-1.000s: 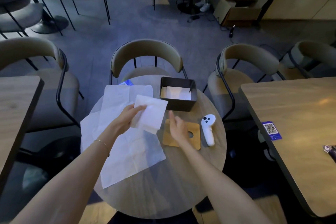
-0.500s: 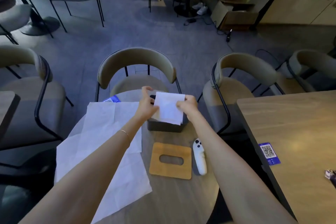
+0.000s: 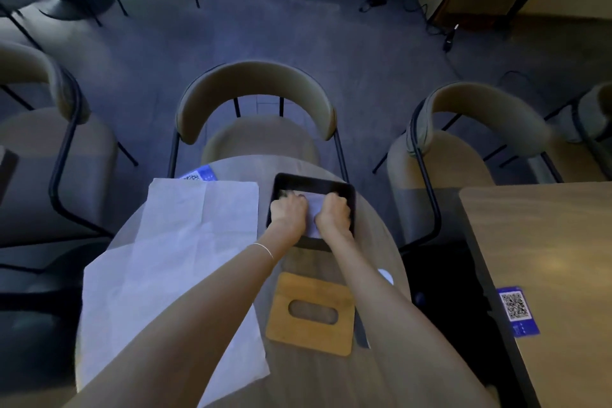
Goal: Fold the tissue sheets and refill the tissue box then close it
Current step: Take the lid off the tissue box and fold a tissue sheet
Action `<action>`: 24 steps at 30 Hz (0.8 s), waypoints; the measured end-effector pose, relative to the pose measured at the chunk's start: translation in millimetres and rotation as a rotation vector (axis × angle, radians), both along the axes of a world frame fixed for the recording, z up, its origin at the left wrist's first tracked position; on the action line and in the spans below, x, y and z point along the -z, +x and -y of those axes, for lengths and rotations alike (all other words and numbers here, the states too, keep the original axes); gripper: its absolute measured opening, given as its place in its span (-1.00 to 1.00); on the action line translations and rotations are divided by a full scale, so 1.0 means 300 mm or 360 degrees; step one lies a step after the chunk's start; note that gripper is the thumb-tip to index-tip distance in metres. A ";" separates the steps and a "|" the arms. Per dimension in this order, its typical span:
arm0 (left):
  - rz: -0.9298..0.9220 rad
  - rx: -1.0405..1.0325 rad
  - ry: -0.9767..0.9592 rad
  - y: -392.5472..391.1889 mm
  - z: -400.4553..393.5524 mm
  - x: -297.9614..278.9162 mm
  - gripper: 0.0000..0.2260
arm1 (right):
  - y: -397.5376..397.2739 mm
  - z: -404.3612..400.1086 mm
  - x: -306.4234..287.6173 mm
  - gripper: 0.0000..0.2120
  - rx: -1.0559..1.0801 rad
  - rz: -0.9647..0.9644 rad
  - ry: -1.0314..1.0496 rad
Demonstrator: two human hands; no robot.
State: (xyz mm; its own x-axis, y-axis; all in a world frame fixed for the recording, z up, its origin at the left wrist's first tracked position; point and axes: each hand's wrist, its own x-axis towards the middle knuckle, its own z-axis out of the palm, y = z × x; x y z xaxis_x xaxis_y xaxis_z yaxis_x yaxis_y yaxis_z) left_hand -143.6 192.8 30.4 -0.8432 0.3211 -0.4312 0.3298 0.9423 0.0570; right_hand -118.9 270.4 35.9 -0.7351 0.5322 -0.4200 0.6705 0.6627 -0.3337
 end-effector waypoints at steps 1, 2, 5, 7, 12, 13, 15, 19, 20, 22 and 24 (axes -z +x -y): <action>0.0007 -0.0012 0.0009 0.004 -0.001 -0.005 -0.63 | -0.003 0.002 0.002 -0.70 -0.0023 0.0026 0.0024; 0.0027 -0.0031 0.0066 0.004 0.001 -0.015 -0.63 | -0.008 0.002 0.006 -0.70 -0.0023 0.0039 0.0046; -0.0005 -0.0131 0.0566 0.003 0.030 -0.062 -0.73 | -0.014 0.011 -0.018 -0.73 0.0047 0.0001 0.0095; -0.0199 -0.0344 0.1021 0.016 0.079 -0.094 -0.81 | -0.012 0.030 -0.050 -0.71 0.0045 -0.0079 0.0187; -0.0487 -0.1342 0.1584 0.081 0.312 -0.065 -0.81 | -0.008 0.188 -0.160 -0.75 -0.0259 -0.0790 0.0245; -0.0471 -0.1496 0.1587 0.097 0.368 -0.035 -0.80 | -0.016 0.244 -0.177 -0.79 -0.0375 -0.0856 0.0134; -0.0451 -0.1692 0.1485 0.125 0.485 0.034 -0.78 | -0.031 0.359 -0.174 -0.82 -0.0548 -0.0776 -0.0103; -0.0514 -0.1953 0.1260 0.142 0.701 0.119 -0.71 | -0.013 0.514 -0.045 -0.75 -0.0677 -0.0271 -0.0236; -0.0522 -0.2013 0.1225 0.133 0.746 0.126 -0.68 | 0.002 0.533 -0.001 -0.73 -0.0690 -0.0131 -0.0190; -0.0492 -0.2044 0.1163 0.109 0.821 0.136 -0.65 | 0.027 0.550 0.074 -0.66 -0.0687 0.0053 0.0016; -0.0407 -0.1957 0.1091 0.075 0.872 0.153 -0.70 | 0.037 0.546 0.125 -0.65 -0.0620 0.0055 0.0199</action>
State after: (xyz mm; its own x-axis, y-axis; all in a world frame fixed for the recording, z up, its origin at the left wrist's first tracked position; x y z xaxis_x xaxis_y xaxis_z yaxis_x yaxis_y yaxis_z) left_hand -121.1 -68.9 -15.6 -0.7631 -0.5782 -0.2888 -0.5908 0.4429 0.6744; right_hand -107.8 106.5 -1.6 -0.8784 0.2654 -0.3975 0.3709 0.9031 -0.2164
